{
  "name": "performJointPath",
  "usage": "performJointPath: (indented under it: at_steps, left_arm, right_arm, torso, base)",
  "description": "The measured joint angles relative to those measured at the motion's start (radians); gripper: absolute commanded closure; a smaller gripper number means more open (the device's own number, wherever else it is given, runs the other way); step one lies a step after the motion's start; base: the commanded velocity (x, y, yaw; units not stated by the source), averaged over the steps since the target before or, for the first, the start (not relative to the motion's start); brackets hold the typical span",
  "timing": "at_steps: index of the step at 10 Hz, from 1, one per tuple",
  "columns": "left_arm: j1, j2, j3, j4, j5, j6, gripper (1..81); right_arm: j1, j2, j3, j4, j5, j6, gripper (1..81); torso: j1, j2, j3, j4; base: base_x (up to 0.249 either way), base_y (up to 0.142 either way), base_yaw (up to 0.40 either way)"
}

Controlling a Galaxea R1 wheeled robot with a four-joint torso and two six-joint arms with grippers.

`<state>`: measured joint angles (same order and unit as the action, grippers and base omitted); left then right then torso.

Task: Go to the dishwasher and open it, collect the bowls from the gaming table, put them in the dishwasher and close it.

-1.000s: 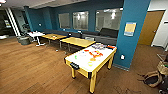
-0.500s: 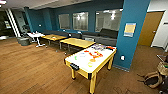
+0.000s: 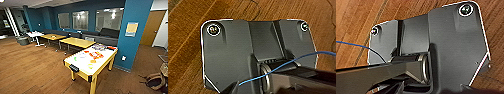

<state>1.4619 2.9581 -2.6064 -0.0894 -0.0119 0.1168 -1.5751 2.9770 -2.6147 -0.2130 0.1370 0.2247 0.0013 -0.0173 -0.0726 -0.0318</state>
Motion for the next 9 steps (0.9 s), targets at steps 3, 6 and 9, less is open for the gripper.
performJointPath:
  at_steps: [3, 6, 9]
  left_arm:
    - [0.010, 0.000, 0.000, 0.000, 0.005, 0.000, 1.0]
    - [0.008, 0.000, 0.000, 0.000, 0.005, 0.000, 1.0]
    - [0.006, -0.001, 0.000, 0.000, 0.004, 0.000, 1.0]
  right_arm:
    - [-0.007, 0.000, 0.000, 0.000, -0.005, 0.000, 1.0]
    - [-0.004, 0.000, 0.000, 0.000, -0.004, 0.000, 1.0]
    - [0.000, -0.002, 0.000, 0.000, -0.004, 0.000, 1.0]
  torso:
    - [-0.001, 0.000, 0.000, 0.000]
    - [-0.001, 0.000, 0.000, 0.000]
    - [0.000, 0.000, 0.000, 0.000]
  base:
    - [0.092, 0.000, 0.000]
    - [0.087, 0.045, 0.000]
    - [0.082, 0.046, 0.000]
